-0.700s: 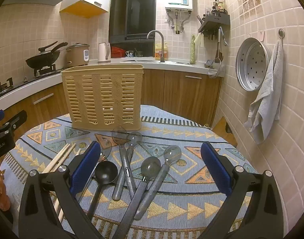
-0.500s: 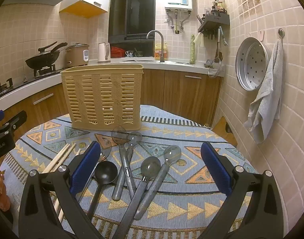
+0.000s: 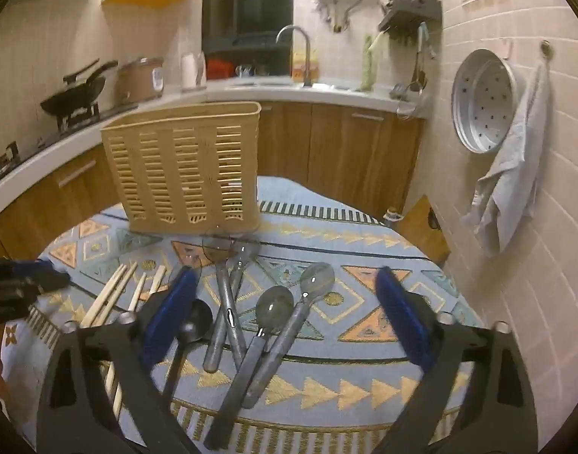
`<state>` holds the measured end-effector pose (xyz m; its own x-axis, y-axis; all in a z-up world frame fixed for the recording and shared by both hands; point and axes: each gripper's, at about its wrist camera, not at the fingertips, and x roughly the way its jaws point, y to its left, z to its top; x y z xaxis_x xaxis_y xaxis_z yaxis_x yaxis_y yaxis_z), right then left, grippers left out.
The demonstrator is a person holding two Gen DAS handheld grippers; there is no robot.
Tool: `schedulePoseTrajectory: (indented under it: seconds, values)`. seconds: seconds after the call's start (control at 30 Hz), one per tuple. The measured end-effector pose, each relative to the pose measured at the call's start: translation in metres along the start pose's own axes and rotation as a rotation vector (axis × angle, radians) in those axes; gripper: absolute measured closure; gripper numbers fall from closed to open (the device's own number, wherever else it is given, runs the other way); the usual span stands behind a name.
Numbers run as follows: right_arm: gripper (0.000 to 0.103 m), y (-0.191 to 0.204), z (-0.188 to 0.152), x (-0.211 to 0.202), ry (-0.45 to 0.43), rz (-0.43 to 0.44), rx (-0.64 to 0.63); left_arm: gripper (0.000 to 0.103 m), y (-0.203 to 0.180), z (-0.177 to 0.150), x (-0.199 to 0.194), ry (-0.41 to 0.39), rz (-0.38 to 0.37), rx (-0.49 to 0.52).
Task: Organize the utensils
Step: 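Move both tools toward the chopsticks and spoons on the table, then grasp a wooden chopstick with the left tool while the right tool grasps a clear spoon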
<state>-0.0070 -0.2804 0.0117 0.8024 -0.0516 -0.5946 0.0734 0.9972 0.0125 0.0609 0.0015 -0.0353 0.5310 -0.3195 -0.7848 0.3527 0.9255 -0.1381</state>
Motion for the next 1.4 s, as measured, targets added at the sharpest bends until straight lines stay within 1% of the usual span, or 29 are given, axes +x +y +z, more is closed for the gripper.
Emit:
schedulePoseTrajectory:
  seconds: [0.03,0.07,0.1,0.17,0.23,0.27,0.4,0.47,0.53,0.57,0.6,0.63,0.7,0.77,0.87,0.93,1.03,1.07,1.1,1.13,1.2,1.27,1.33,1.4]
  values:
    - [0.029,-0.003,0.003,0.002,0.019,0.003,-0.001,0.063,-0.001,-0.001,0.006,0.035,-0.021,0.01]
    - [0.035,-0.006,0.007,0.005,0.042,0.009,-0.001,0.064,-0.002,-0.001,0.013,0.063,-0.041,0.02]
    - [0.036,-0.009,0.009,0.007,0.064,0.021,0.002,0.065,-0.004,-0.004,0.018,0.076,-0.043,0.029]
    - [0.043,-0.014,0.013,0.012,0.1,0.048,0.008,0.067,-0.009,-0.001,0.029,0.105,-0.019,0.058]
    - [0.047,-0.017,0.015,0.019,0.138,0.06,0.007,0.067,-0.016,0.001,0.031,0.118,0.0,0.082]
    - [0.048,-0.018,0.017,0.024,0.165,0.073,0.009,0.067,-0.02,0.005,0.036,0.136,0.014,0.095]
    - [0.049,-0.015,0.024,0.046,0.292,0.173,0.009,0.067,-0.027,0.018,0.042,0.188,0.061,0.132]
    - [0.049,-0.013,0.028,0.055,0.347,0.191,0.012,0.068,-0.031,0.023,0.045,0.21,0.089,0.163]
    - [0.049,-0.015,0.033,0.064,0.39,0.199,0.033,0.074,-0.041,0.026,0.049,0.227,0.138,0.21]
    - [0.049,-0.018,0.036,0.07,0.417,0.21,0.051,0.079,-0.043,0.027,0.049,0.23,0.142,0.217]
    - [0.049,-0.02,0.039,0.074,0.435,0.213,0.063,0.089,-0.045,0.029,0.05,0.23,0.158,0.219]
    - [0.05,-0.022,0.042,0.079,0.445,0.209,0.065,0.091,-0.046,0.03,0.05,0.23,0.172,0.22]
    - [0.058,-0.022,0.047,0.088,0.463,0.2,0.051,0.092,-0.047,0.033,0.049,0.228,0.169,0.213]
    - [0.066,-0.022,0.051,0.096,0.487,0.221,0.051,0.093,-0.046,0.036,0.047,0.218,0.157,0.184]
    - [0.066,-0.023,0.054,0.108,0.524,0.234,0.05,0.094,-0.029,0.04,0.039,0.19,0.134,0.119]
    - [0.066,-0.014,0.057,0.116,0.531,0.258,0.029,0.094,-0.016,0.043,0.038,0.175,0.131,0.082]
    - [0.066,0.003,0.063,0.127,0.528,0.305,0.024,0.094,0.001,0.05,0.032,0.153,0.114,0.024]
    - [0.066,0.009,0.065,0.132,0.516,0.304,0.024,0.094,0.006,0.05,0.03,0.142,0.111,0.009]
    - [0.066,0.015,0.067,0.138,0.507,0.284,0.017,0.094,0.014,0.05,0.028,0.131,0.104,-0.003]
    - [0.066,0.019,0.067,0.141,0.501,0.276,0.007,0.094,0.025,0.049,0.029,0.125,0.099,-0.013]
    - [0.066,0.03,0.068,0.15,0.494,0.27,-0.031,0.094,0.033,0.051,0.026,0.11,0.094,-0.029]
    - [0.066,0.034,0.068,0.157,0.5,0.271,-0.042,0.094,0.039,0.055,0.022,0.092,0.081,-0.035]
    - [0.066,0.038,0.067,0.163,0.517,0.289,-0.036,0.094,0.04,0.055,0.017,0.085,0.08,-0.035]
    - [0.066,0.041,0.068,0.164,0.506,0.287,-0.048,0.094,0.035,0.054,0.017,0.082,0.072,-0.031]
